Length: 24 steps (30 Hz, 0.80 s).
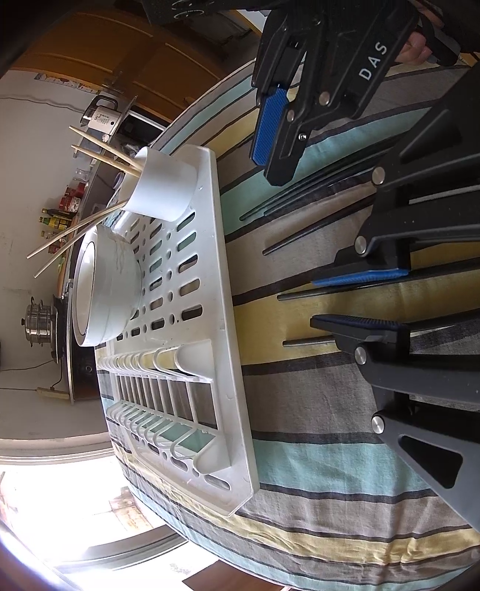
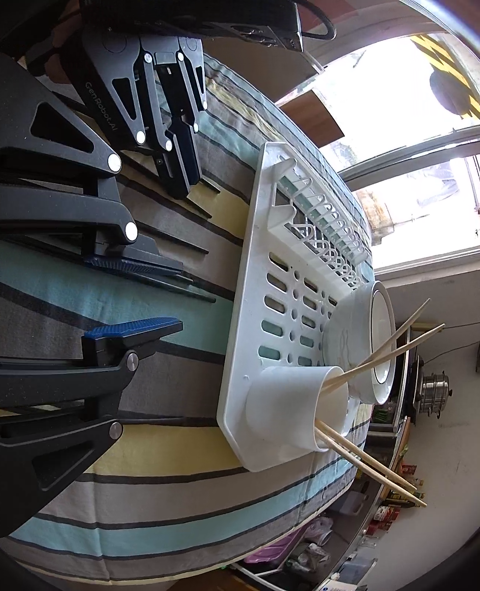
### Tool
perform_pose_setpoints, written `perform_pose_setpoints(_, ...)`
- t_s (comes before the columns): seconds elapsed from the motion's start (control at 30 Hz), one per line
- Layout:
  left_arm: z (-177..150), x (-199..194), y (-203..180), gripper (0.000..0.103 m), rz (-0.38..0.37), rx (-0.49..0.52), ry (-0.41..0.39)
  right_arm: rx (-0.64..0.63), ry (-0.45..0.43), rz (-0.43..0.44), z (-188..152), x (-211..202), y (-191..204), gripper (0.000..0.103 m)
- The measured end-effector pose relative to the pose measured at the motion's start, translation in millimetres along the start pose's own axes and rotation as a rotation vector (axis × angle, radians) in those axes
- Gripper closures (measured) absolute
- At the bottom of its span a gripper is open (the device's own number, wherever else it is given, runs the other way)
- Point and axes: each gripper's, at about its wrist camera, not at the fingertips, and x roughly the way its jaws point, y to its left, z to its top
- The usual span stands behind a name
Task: Organize utensils
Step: 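Close the right gripper on a black chopstick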
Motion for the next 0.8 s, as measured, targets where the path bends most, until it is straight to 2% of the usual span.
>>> perform_pose_setpoints(0.23, 1.2, 1.3, -3.8, 0.088, 0.02, 0.015, -0.003, -0.009, 0.037, -0.032, 1.0, 15.3, 0.7, 0.081)
perform_pose_setpoints(0.57, 3.2, 7.0, -18.6, 0.087, 0.088, 0.097, -0.001, -0.046, 0.059, -0.08, 7.4, 20.2, 4.5, 0.095)
perform_pose_setpoints(0.63, 3.5, 7.6, -18.4, 0.09, 0.091, 0.099, -0.007, -0.044, 0.056, -0.074, 7.3, 19.9, 3.7, 0.096)
perform_pose_setpoints(0.7, 3.9, 7.5, -16.8, 0.098, 0.091, 0.084, -0.01, -0.036, 0.054, -0.062, 7.6, 19.6, 1.2, 0.097)
perform_pose_setpoints(0.8, 7.3, 7.6, -10.9, 0.098, 0.048, 0.043, 0.0, -0.023, 0.045, -0.045, 7.7, 15.9, -2.2, 0.098)
